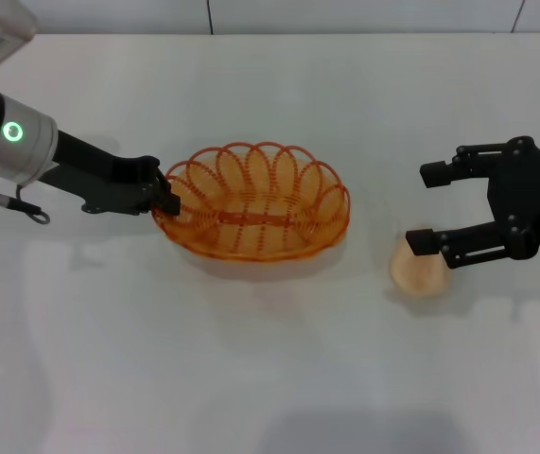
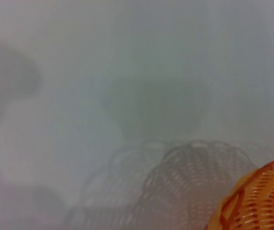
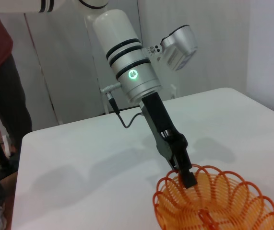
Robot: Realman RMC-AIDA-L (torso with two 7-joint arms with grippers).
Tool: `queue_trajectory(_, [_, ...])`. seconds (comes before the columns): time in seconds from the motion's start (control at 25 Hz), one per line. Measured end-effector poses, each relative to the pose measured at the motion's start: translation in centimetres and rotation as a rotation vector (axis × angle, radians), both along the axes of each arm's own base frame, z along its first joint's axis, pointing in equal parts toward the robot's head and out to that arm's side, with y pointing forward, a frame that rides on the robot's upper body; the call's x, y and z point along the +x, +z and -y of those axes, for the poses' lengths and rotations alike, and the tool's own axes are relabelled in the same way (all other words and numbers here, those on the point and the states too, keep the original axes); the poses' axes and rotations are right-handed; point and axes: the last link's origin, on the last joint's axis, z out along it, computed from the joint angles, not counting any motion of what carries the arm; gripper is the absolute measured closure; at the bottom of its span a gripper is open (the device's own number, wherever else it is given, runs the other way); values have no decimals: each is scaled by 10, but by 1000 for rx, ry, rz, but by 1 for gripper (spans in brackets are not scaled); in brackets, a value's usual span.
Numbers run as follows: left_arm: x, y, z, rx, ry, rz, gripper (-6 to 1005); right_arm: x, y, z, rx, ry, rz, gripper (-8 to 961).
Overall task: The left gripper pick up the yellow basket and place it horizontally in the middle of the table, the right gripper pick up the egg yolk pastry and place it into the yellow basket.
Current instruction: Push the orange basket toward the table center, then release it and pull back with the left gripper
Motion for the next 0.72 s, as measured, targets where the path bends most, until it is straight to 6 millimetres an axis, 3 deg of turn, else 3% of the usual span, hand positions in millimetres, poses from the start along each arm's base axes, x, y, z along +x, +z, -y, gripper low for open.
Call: queue_trajectory(0.72, [-4,-9,2,3,19,1,919,0,0,3,-17,1,-9,140])
